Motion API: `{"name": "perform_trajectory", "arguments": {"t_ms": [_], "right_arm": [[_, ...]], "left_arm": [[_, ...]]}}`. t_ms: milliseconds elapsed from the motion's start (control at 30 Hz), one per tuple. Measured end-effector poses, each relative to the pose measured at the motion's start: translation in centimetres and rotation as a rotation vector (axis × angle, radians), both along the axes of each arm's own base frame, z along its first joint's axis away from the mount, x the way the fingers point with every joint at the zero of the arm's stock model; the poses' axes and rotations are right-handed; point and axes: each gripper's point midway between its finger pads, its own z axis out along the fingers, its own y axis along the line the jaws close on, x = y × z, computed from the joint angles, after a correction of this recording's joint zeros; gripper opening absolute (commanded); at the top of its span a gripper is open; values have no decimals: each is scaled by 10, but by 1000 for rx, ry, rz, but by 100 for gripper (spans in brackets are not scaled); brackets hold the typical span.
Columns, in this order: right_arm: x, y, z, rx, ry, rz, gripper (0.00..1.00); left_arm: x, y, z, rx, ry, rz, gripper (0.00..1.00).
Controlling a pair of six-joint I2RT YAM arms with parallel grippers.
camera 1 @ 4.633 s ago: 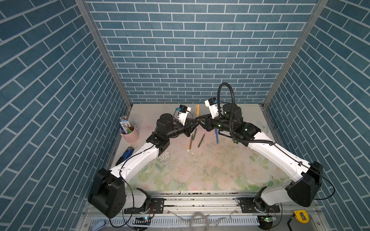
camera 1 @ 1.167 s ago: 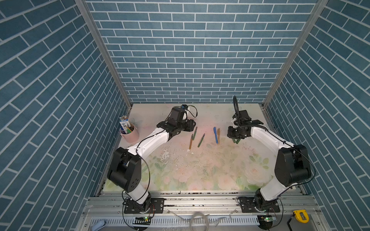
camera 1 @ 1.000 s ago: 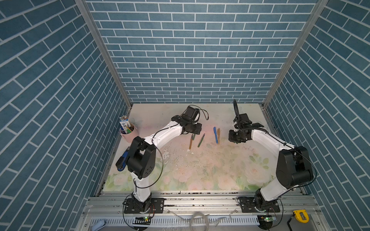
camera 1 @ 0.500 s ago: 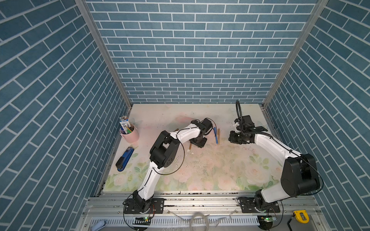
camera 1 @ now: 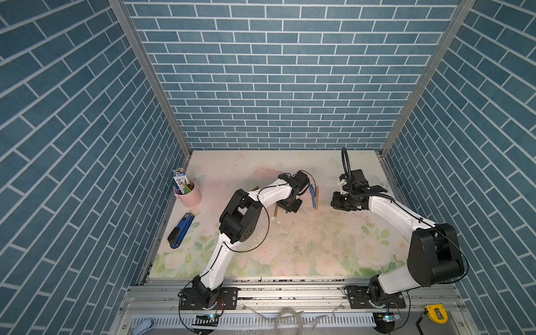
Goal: Insert pens into pen caps
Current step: Pick up a pen from the center of the table.
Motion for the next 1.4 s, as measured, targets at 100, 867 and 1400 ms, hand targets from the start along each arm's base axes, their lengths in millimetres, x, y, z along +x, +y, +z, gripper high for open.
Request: {"name": "perform_trajectory", "arguments": {"t_ms": [100, 867, 1400], "right_arm": [[0, 2, 3, 16, -4, 1, 18], [-23, 89, 160, 609, -469, 287, 60], [-16, 123, 172, 619, -462, 370, 16]], "left_arm": [[0, 0, 1, -5, -3, 0, 2], [-62, -42, 205, -936, -355, -190, 0], [-63, -47, 219, -1020, -349, -200, 0]]}}
